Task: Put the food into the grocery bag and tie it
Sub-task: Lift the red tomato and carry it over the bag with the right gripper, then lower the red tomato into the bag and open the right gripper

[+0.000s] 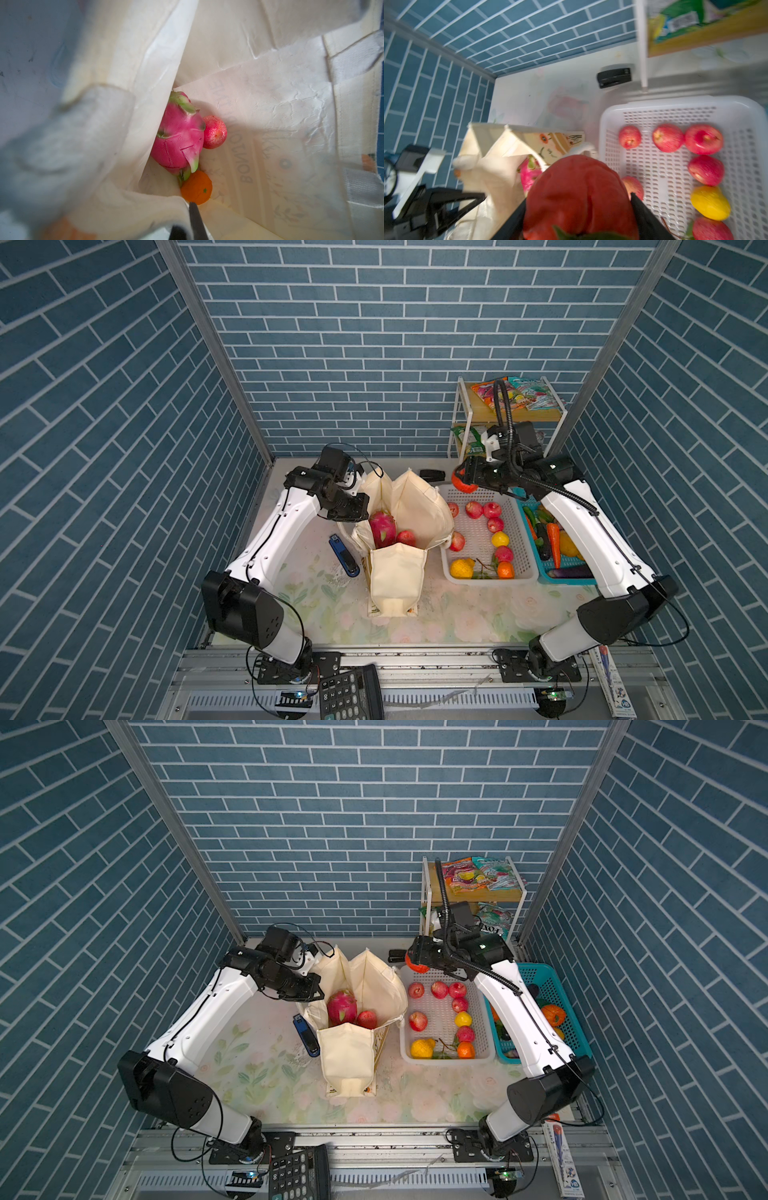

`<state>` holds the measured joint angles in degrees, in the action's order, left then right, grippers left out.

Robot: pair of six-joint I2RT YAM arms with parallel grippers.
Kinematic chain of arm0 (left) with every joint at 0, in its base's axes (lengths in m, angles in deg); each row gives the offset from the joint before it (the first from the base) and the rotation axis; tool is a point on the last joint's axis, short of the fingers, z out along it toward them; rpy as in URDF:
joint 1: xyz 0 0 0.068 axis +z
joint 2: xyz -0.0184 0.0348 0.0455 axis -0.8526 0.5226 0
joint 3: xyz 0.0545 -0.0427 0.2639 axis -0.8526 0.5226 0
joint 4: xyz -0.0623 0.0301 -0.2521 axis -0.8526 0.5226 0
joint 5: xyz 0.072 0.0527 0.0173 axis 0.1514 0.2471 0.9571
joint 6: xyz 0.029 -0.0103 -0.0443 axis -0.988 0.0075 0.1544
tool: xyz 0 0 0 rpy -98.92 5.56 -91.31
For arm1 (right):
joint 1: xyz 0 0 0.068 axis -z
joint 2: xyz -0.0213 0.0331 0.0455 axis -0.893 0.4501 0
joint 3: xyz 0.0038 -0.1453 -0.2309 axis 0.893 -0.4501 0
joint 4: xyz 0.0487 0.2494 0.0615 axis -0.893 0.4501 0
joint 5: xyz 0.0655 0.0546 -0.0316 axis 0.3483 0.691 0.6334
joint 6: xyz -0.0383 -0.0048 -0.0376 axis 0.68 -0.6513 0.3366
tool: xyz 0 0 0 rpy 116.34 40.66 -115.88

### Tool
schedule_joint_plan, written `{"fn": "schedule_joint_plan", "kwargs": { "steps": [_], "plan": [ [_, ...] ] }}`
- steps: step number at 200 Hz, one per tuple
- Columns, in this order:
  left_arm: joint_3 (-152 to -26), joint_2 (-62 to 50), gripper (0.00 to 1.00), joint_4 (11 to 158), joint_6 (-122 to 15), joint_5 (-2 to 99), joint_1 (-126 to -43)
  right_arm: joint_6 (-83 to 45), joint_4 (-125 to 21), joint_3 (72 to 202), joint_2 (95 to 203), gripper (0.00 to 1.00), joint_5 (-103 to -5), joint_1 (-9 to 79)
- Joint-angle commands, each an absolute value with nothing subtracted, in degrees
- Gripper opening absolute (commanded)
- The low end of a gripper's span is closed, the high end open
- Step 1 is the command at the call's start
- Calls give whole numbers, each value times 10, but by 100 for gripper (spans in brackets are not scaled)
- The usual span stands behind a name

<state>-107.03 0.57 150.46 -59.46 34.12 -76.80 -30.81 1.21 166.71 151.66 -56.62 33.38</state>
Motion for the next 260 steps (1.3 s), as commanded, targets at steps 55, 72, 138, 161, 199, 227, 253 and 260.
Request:
{"fn": "schedule_joint_plan", "kwargs": {
  "steps": [55, 72, 138, 161, 199, 227, 253, 260],
  "plan": [
    [-1106, 27, 5, 1535, -609, 346, -774, -110, 70, 1795, 1682, 48, -540, 160],
    [-1107, 26, 5, 1534, -608, 346, -774, -95, 80, 1798, 1705, 49, -542, 142],
    [-1100, 22, 5, 1526, -599, 345, -774, -81, 40, 1695, 1699, 50, -542, 133],
    [-1097, 22, 5, 1517, -588, 344, -773, -60, 46, 1679, 1703, 50, -543, 133],
    [-1087, 17, 5, 1499, -565, 342, -773, -23, 62, 1664, 1713, 51, -548, 133],
    [-1089, 17, 5, 1495, -558, 346, -773, -9, 76, 1674, 1734, 52, -539, 133],
    [-1092, 19, 5, 1493, -553, 348, -773, -6, 81, 1682, 1752, 53, -532, 133],
    [-1092, 18, 5, 1493, -552, 348, -773, -5, 80, 1684, 1755, 54, -531, 133]
  ]
}}
